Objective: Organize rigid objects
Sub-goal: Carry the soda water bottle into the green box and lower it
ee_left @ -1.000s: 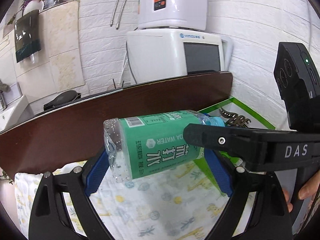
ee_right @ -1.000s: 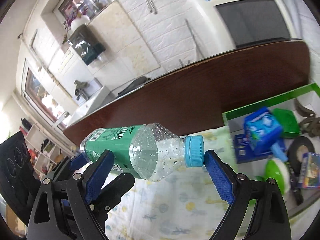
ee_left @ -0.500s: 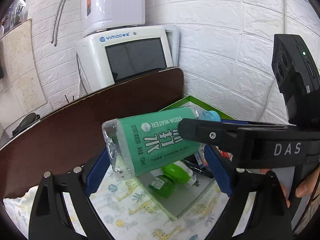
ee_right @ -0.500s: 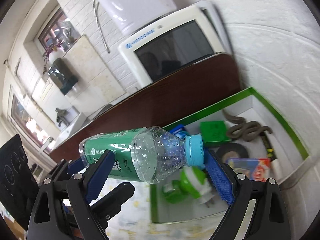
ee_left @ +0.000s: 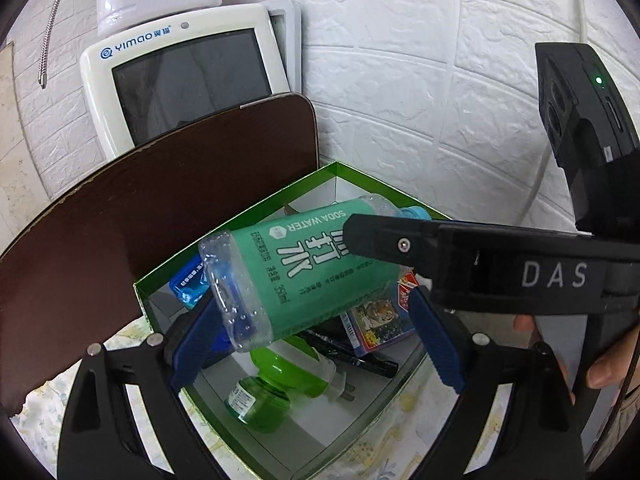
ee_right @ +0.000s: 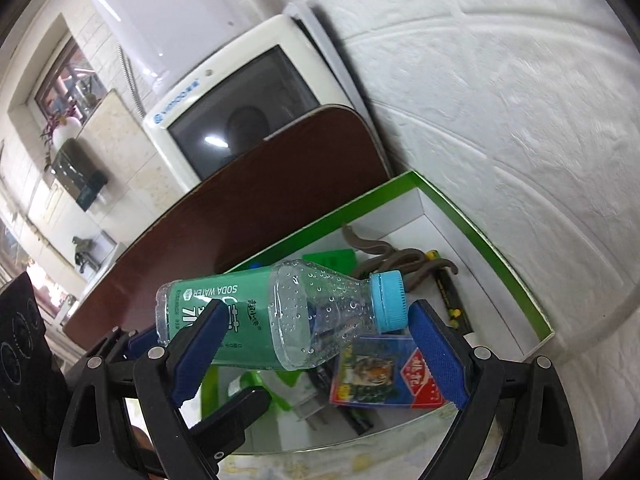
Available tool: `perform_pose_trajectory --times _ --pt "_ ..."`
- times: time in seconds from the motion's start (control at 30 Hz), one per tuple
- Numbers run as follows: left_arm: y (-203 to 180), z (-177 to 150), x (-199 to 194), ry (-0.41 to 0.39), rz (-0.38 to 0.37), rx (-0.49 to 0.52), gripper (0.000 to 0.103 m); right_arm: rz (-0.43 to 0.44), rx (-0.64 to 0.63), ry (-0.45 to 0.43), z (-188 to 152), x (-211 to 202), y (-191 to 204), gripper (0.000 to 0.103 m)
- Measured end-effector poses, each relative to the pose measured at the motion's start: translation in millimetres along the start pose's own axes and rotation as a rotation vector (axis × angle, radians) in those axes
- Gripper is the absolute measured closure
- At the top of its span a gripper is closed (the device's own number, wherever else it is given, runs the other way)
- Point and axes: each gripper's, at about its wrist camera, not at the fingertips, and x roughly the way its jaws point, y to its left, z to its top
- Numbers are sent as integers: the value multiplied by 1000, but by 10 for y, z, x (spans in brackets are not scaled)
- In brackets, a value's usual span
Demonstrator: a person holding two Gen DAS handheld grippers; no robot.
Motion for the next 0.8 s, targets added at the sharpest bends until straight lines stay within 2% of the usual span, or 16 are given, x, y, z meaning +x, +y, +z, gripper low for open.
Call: perform_pose_trajectory --times 0.43,0.8 --pt "-34 18 324 61 -19 -7 12 -41 34 15 36 206 -269 10" --pt "-27 -9 304 68 -14 -3 11 -91 24 -6 32 193 -314 10"
